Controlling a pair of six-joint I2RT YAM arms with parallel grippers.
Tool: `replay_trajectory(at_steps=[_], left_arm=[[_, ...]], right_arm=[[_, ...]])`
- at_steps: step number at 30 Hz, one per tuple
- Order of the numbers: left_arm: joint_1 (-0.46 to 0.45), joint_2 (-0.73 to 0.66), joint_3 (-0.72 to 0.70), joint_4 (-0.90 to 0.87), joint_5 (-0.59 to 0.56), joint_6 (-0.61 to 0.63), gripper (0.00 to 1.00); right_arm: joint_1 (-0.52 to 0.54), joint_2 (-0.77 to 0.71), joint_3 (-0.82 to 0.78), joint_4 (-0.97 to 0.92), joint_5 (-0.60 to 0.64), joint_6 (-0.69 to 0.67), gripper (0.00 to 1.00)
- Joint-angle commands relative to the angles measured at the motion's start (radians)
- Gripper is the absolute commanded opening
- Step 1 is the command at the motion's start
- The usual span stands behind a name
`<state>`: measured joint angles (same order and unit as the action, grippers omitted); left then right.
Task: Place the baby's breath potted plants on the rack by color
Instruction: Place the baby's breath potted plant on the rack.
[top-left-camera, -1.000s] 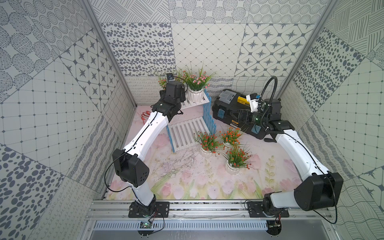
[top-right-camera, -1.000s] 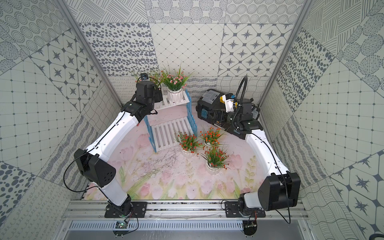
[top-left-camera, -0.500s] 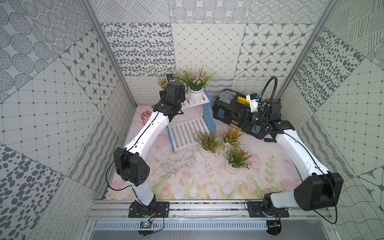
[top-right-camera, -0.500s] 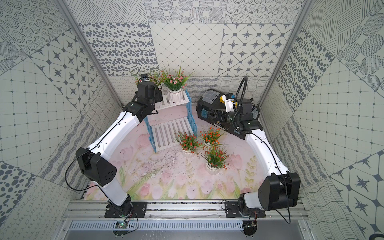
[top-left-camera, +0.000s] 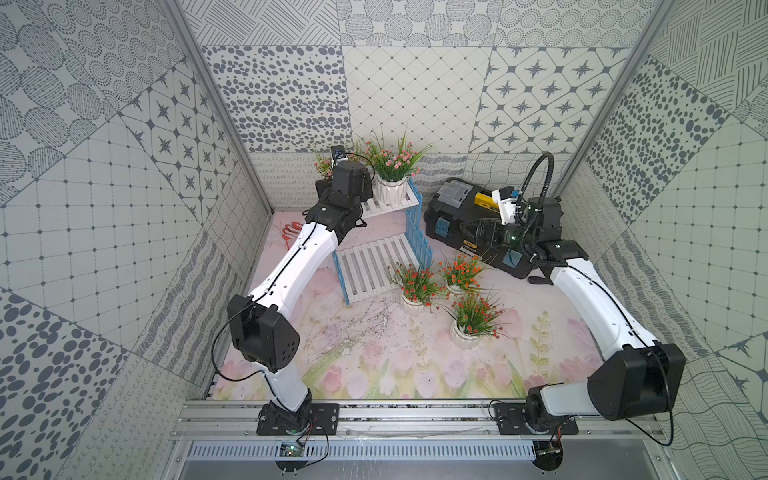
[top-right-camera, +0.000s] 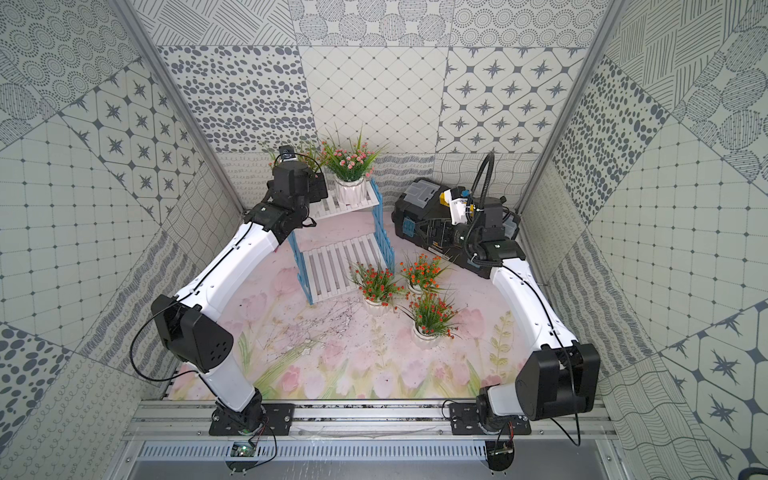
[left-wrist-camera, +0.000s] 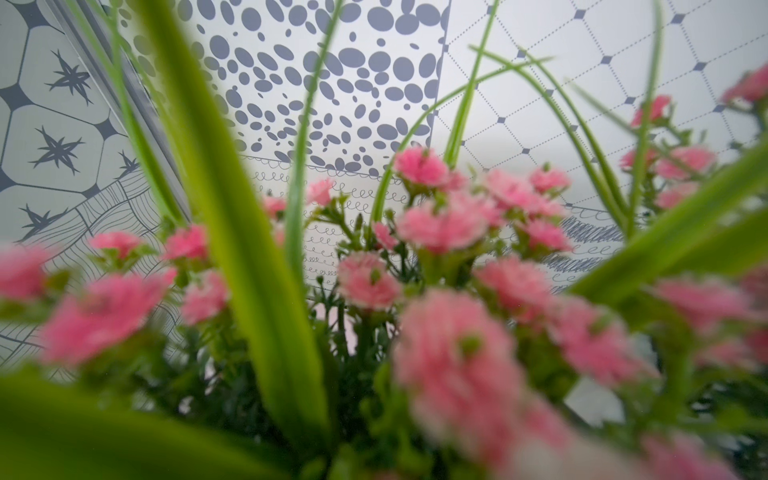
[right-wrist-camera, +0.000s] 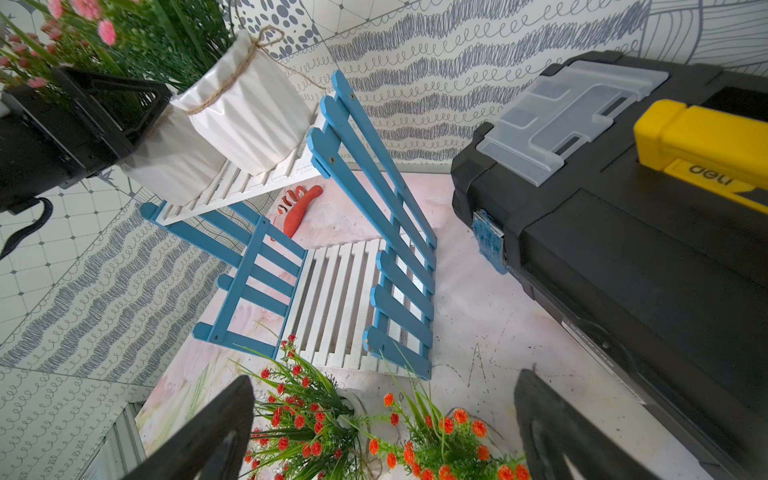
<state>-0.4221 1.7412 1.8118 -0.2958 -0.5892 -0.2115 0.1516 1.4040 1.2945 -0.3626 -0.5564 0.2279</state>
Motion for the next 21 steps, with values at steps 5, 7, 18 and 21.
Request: replay_trajectory(at_steps=[5, 7, 18, 21], left_arm=[[0.005, -0.026, -0.02, 0.0, 0.009, -0.009, 0.98], [0.004, -0.042, -0.048, 0.026, 0.021, -0.002, 0.98], [0.006, -0.114, -0.167, 0.106, 0.087, 0.018, 0.98], [0.005, -0.137, -0.209, 0.129, 0.099, 0.015, 0.98]], right_arm=[[0.008, 0.005, -0.014, 0.042, -0.008, -0.006, 0.98], [0.008, 0.006, -0.014, 0.04, -0.007, -0.007, 0.98], [0.008, -0.001, -0.018, 0.033, -0.002, -0.011, 0.98], [0.008, -0.004, -0.02, 0.034, 0.0, -0.015, 0.98]])
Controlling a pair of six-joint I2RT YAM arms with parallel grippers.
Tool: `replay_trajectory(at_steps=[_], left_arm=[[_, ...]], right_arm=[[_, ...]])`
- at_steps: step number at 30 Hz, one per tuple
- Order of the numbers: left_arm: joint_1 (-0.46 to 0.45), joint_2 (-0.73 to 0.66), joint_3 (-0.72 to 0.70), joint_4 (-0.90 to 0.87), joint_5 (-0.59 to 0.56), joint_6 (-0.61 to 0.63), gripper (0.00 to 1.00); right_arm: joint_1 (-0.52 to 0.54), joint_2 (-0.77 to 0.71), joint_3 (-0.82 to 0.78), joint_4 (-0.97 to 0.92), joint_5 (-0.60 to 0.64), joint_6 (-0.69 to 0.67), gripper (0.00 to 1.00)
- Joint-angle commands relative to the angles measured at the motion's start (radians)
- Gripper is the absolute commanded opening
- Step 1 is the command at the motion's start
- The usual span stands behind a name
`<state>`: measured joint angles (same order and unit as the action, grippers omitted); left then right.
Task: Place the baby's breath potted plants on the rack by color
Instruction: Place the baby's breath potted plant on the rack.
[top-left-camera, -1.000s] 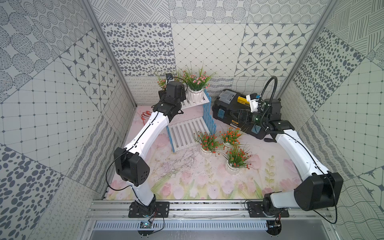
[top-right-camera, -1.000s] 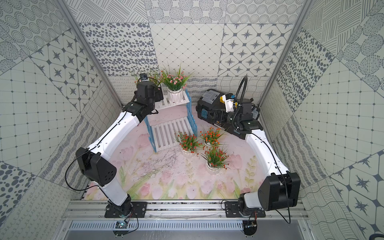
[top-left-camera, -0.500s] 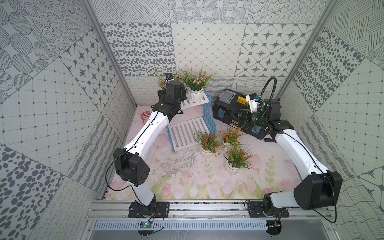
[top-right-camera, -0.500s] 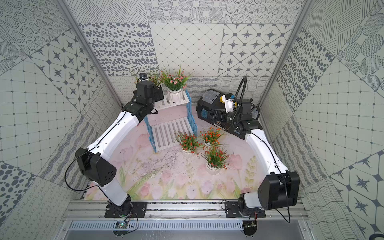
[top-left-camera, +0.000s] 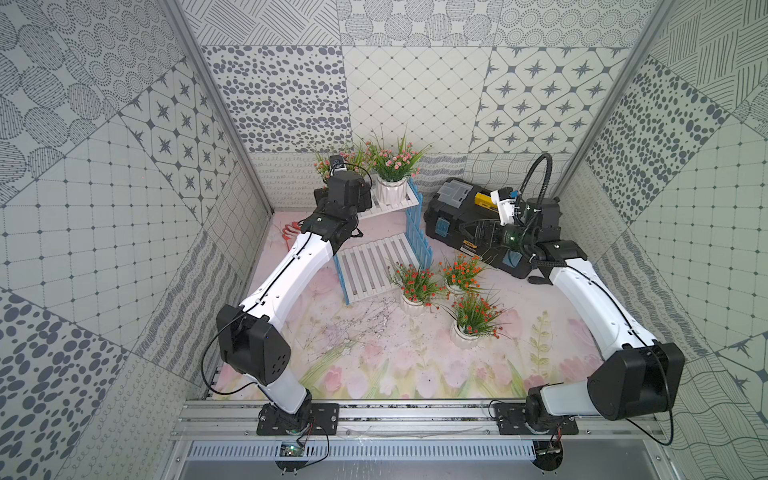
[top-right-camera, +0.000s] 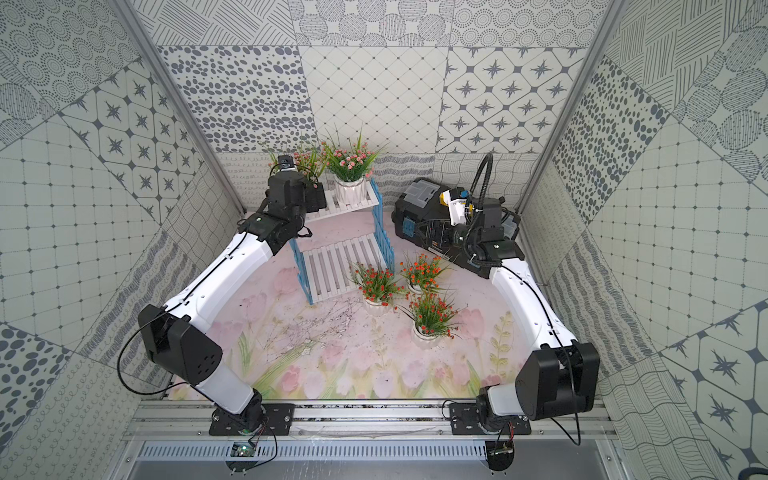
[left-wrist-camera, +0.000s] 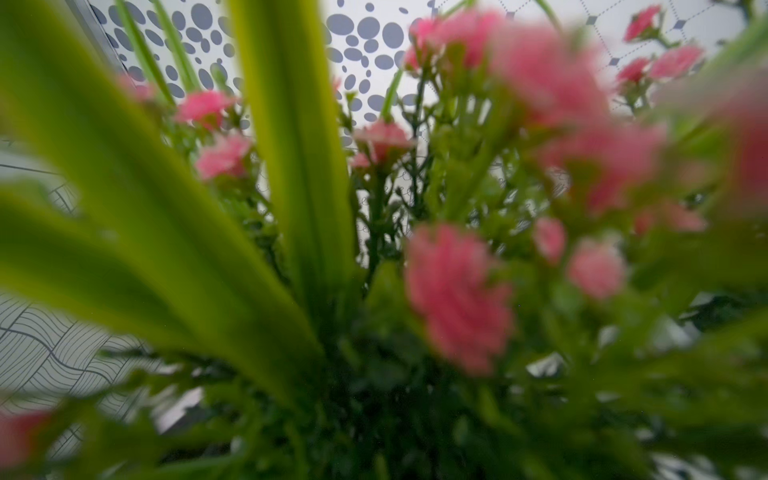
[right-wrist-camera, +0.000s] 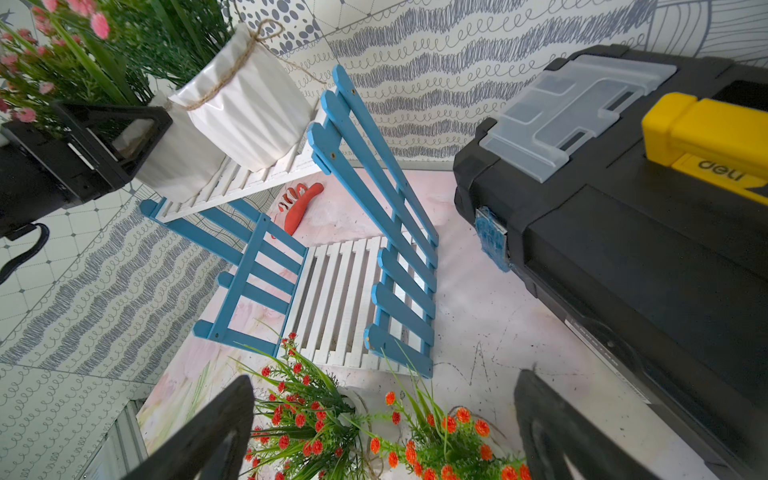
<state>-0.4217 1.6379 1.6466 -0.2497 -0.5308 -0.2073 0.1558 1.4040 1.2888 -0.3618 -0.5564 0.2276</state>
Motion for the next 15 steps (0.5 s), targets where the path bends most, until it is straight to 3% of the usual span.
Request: replay_trajectory(at_steps=[1, 15], left_arm=[[0.004, -0.042, -0.057, 0.091, 0.043, 0.009, 0.98], [0.004, -0.217, -0.298, 0.223, 0.153, 0.065, 0.98]], right_arm=[[0.004, -0.004, -0.014, 0.033, 0.001, -0.015, 0.98], [0.004, -0.01, -0.023, 0.035, 0.006, -0.016, 0.98]])
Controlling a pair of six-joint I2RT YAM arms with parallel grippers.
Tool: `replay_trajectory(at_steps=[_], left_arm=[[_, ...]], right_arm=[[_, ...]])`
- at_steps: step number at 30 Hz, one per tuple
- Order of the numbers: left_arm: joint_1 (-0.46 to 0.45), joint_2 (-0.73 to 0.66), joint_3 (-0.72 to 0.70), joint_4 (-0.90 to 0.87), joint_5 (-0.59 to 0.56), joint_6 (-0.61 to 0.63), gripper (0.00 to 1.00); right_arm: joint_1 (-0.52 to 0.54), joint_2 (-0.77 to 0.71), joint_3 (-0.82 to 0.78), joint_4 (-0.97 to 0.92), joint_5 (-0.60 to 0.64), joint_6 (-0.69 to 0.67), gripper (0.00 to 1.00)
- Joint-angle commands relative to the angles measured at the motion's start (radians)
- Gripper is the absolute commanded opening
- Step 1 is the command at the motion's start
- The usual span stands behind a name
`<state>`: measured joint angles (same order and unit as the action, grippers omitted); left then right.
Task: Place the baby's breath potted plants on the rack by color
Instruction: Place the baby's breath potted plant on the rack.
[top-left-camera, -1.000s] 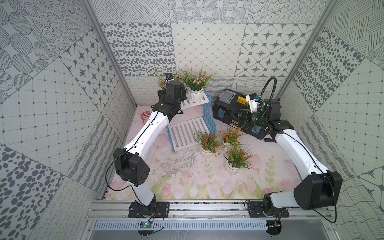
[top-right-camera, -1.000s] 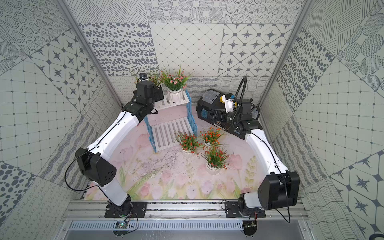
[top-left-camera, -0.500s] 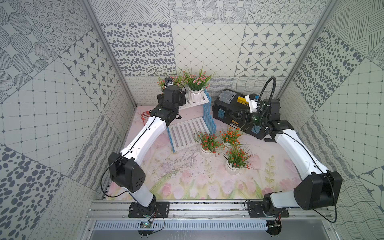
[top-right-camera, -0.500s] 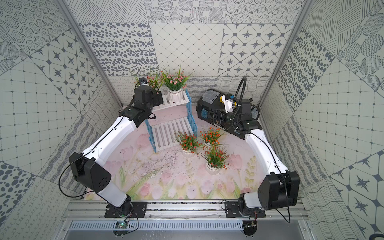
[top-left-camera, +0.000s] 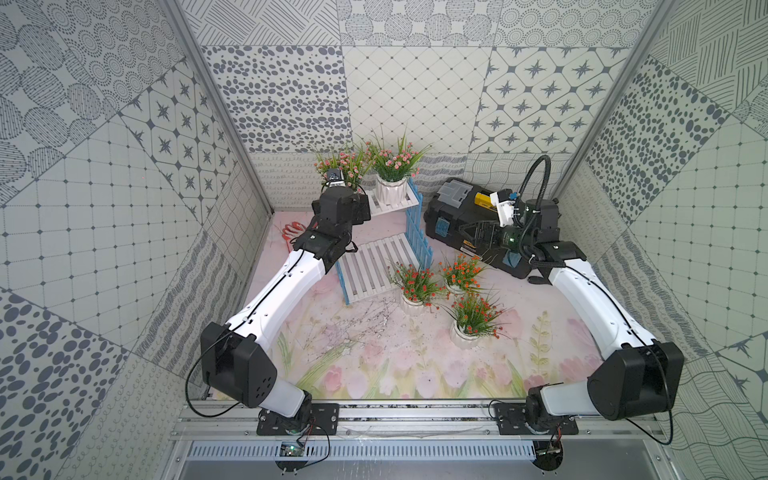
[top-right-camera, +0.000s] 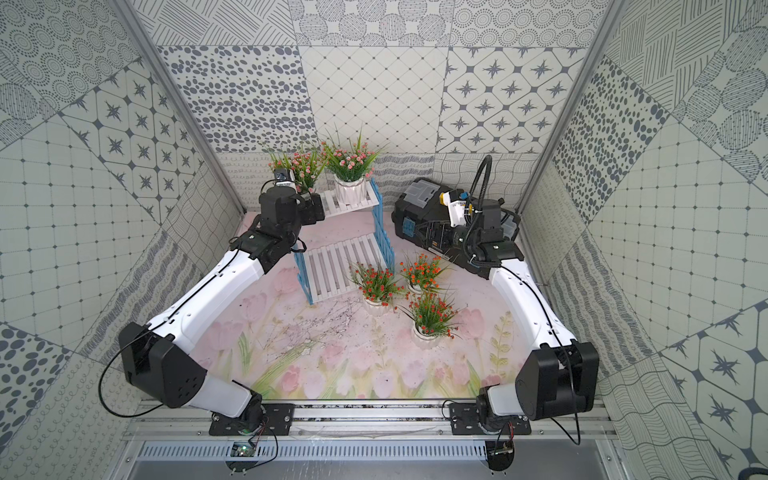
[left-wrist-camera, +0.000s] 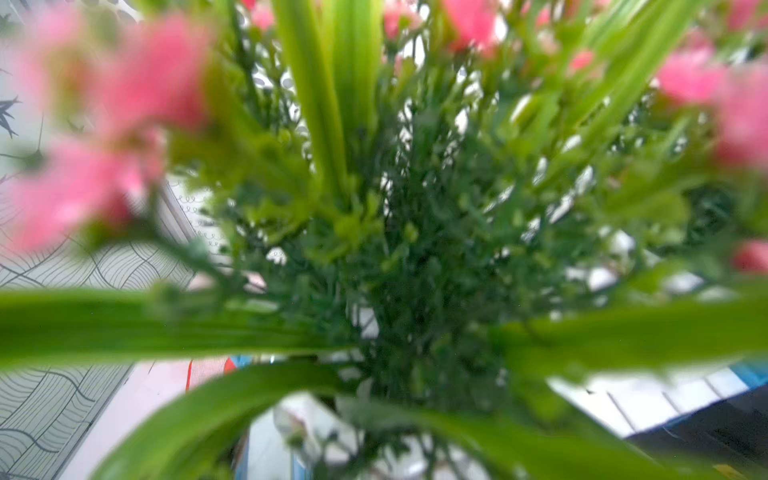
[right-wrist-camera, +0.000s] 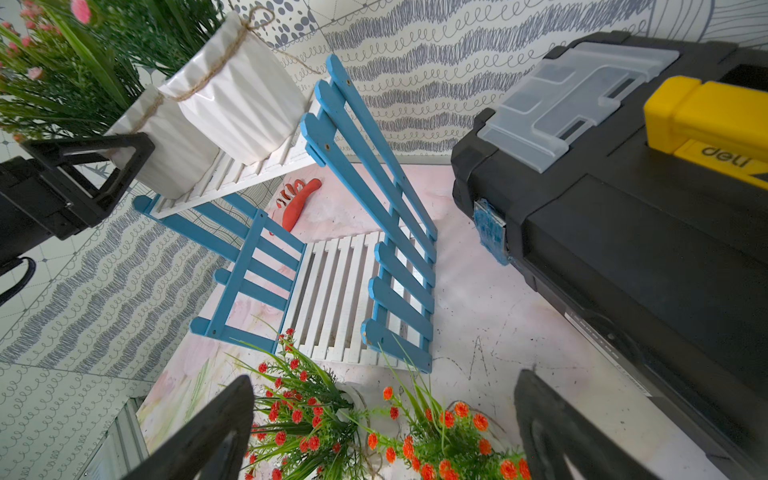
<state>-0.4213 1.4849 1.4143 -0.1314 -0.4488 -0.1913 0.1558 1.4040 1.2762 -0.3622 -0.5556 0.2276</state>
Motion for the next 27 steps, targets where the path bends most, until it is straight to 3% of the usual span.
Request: replay_trajectory(at_steps=[1, 7, 17, 19, 22, 27], left_arm=[[0.003, -0.082, -0.082, 0.107, 0.084, 0.053, 0.98], [0.006, -0.217, -0.17, 0.041, 0.216, 0.105, 0.98], [-0.002, -0.401, -0.232, -0.27, 0.81, 0.222, 0.96], [-0.019, -0.418, -0.242, -0.344, 0.888, 0.234, 0.96], [-0.075, -0.447, -0.314, -0.363, 0.915, 0.224, 0.96], [-0.15, -0.477, -0.516, -0.186, 0.831, 0.031, 0.96]], right_arm=[[0.004, -0.01, -0.011, 0.034, 0.005, -0.016, 0.98], [0.004, -0.01, -0.013, 0.032, 0.008, -0.013, 0.98], [0.004, -0.011, -0.016, 0.033, 0.01, 0.006, 0.98], [0.004, -0.015, -0.018, 0.035, 0.009, 0.009, 0.98], [0.004, -0.022, -0.02, 0.034, 0.011, 0.01, 0.98], [0.004, -0.031, -0.03, 0.052, 0.007, 0.022, 0.98]])
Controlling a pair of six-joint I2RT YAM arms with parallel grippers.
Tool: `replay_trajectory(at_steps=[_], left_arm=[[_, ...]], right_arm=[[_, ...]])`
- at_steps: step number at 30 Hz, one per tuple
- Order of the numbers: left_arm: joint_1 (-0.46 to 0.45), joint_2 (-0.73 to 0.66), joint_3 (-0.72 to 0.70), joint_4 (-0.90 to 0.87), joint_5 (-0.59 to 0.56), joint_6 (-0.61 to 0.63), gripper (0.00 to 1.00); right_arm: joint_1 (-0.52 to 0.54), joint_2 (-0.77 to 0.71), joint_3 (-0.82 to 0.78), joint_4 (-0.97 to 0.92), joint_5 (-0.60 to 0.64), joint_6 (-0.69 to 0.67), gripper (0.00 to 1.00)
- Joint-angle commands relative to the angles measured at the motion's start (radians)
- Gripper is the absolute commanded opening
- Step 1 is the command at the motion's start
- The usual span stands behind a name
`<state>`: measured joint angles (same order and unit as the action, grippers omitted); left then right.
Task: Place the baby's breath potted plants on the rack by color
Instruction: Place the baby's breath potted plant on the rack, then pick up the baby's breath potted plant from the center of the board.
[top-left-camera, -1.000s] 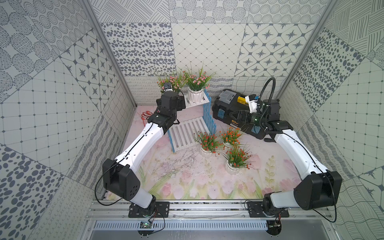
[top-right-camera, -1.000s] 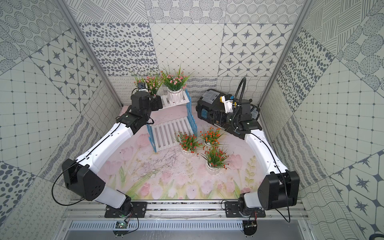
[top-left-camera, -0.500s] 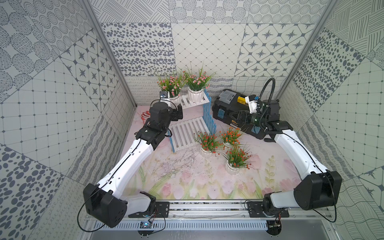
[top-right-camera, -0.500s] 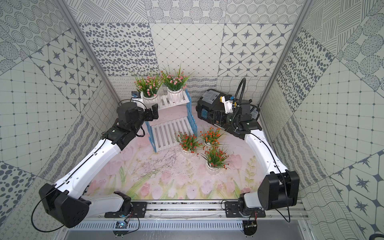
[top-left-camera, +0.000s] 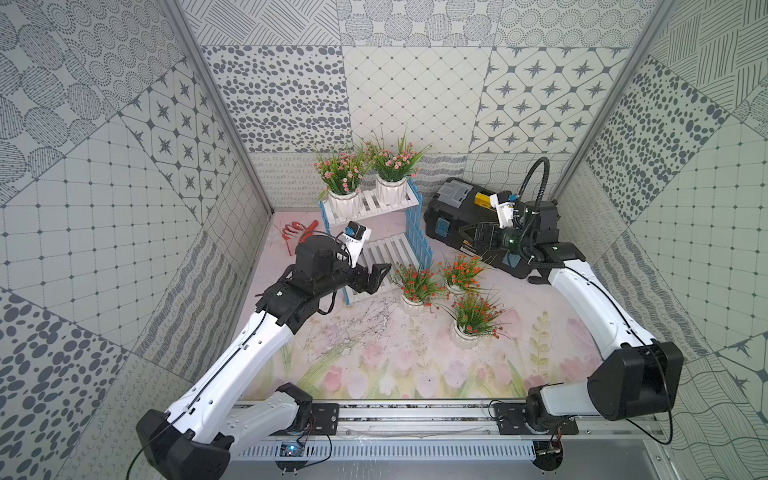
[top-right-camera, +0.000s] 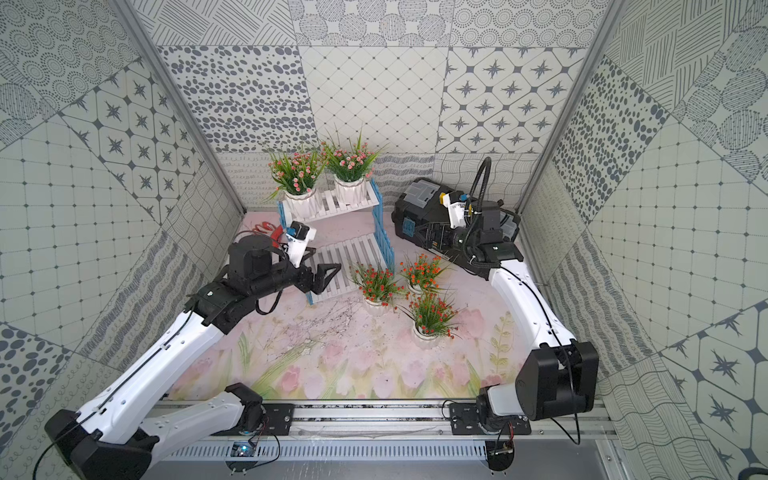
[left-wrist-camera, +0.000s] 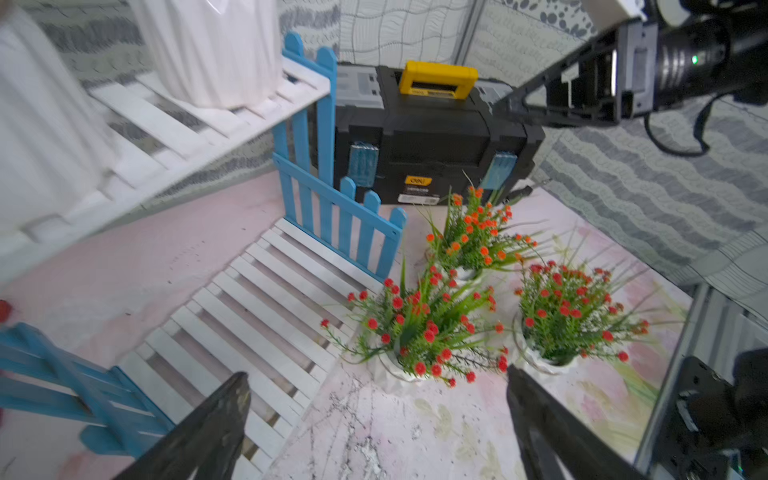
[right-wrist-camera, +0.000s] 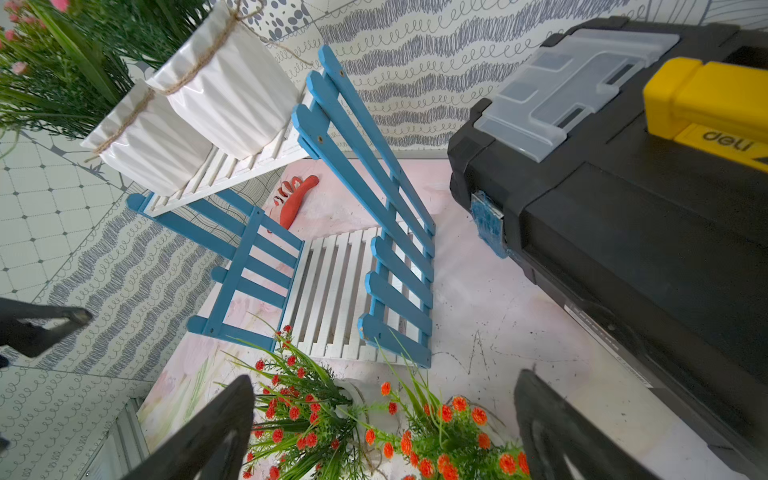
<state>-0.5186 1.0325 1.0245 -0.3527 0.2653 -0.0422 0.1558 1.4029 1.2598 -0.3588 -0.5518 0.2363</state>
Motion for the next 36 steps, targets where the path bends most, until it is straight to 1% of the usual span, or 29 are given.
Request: replay_trajectory(at_steps=[1, 3, 7, 10, 13, 18, 20, 22, 25, 28, 31, 33, 36], left_arm=[[-0.075, -0.028, -0.157, 0.069, 0.09, -0.145, 0.96], [-0.131, -0.024, -0.226, 0.153, 0.029, -0.197, 0.96], [-0.259, 0.036, -0.265, 0.219, -0.114, -0.231, 0.97], [-0.303, 0.097, -0.264, 0.244, -0.212, -0.298, 0.97], [-0.332, 0.145, -0.276, 0.274, -0.317, -0.394, 0.97], [-0.425, 0.224, -0.323, 0.368, -0.501, -0.557, 0.98], [-0.484, 0.273, -0.317, 0.385, -0.608, -0.596, 0.98], [-0.554, 0.328, -0.302, 0.406, -0.752, -0.619, 0.98], [-0.633, 0.42, -0.278, 0.469, -0.932, -0.634, 0.99], [-0.666, 0.493, -0.29, 0.578, -1.06, -0.63, 0.98], [-0.67, 0.543, -0.322, 0.696, -1.123, -0.627, 0.98], [-0.671, 0.576, -0.322, 0.752, -1.144, -0.583, 0.99], [-0.671, 0.621, -0.324, 0.854, -1.132, -0.517, 0.99]], right_arm=[[0.004, -0.031, -0.015, 0.05, 0.001, 0.015, 0.98], [0.004, -0.033, -0.017, 0.052, 0.0, 0.015, 0.98], [0.002, -0.04, -0.02, 0.05, 0.001, 0.009, 0.98], [0.002, -0.048, -0.022, 0.048, 0.006, 0.004, 0.98], [0.001, -0.054, -0.029, 0.048, 0.01, -0.001, 0.98], [-0.005, -0.058, -0.038, 0.055, 0.016, -0.002, 0.98], [-0.006, -0.058, -0.04, 0.064, 0.015, 0.001, 0.98], [-0.006, -0.059, -0.042, 0.071, 0.013, 0.004, 0.98], [-0.007, -0.067, -0.048, 0.079, 0.015, 0.006, 0.98], [-0.009, -0.073, -0.053, 0.085, 0.012, 0.006, 0.98], [-0.012, -0.079, -0.056, 0.08, 0.009, 0.002, 0.98], [-0.013, -0.084, -0.06, 0.081, 0.009, 0.0, 0.98], [-0.015, -0.087, -0.063, 0.085, 0.003, 0.001, 0.98]])
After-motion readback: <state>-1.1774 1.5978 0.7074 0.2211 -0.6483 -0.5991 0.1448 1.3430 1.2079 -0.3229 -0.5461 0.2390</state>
